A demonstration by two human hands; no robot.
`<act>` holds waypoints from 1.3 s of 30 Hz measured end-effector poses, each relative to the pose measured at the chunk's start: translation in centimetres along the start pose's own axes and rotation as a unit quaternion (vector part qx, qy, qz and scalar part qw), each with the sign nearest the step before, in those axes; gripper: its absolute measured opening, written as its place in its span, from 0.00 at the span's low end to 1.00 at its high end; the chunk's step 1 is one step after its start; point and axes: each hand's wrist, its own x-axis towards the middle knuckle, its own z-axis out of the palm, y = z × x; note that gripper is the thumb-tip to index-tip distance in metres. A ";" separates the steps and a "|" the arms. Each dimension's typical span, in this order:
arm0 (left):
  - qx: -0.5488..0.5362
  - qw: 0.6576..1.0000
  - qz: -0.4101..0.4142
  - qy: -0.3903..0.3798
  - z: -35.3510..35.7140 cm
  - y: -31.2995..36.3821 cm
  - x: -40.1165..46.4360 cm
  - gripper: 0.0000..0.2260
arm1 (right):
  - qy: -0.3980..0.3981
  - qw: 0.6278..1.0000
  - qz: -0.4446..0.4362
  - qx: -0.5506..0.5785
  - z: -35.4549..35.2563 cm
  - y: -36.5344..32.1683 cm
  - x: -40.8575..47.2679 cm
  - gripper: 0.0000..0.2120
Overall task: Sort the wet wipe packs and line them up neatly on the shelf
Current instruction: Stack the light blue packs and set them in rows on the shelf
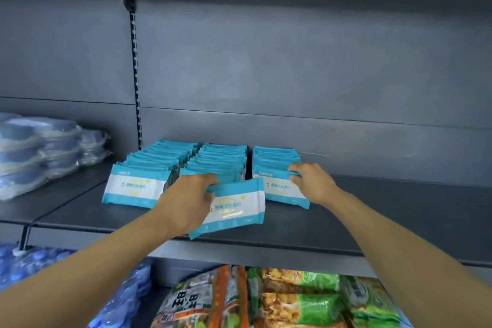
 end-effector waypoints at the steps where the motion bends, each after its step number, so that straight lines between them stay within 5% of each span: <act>1: 0.001 1.000 0.004 -0.004 0.2 -0.1 0.1 0.10 | -0.002 1.000 0.003 -0.007 0.3 0.1 0.1 0.09; 12: -0.028 0.997 0.061 -0.040 1.1 1.3 2.1 0.06 | 0.072 0.993 0.065 -0.071 1.3 0.4 0.3 0.34; 23: 0.030 0.997 0.072 -0.023 6.2 7.2 7.9 0.13 | 0.091 0.992 0.075 0.039 -1.4 4.0 -2.7 0.16; 29: 0.032 0.998 0.052 -0.013 8.7 7.1 10.3 0.13 | 0.041 0.992 0.046 0.114 -0.5 3.4 -3.1 0.18; 33: 0.085 0.994 0.066 0.007 9.8 6.4 10.6 0.21 | 0.008 0.997 0.061 0.057 1.5 3.2 -2.7 0.27; 39: 0.158 0.981 0.109 -0.014 10.4 6.3 10.1 0.33 | 0.039 0.994 0.097 0.042 2.6 2.7 -2.6 0.24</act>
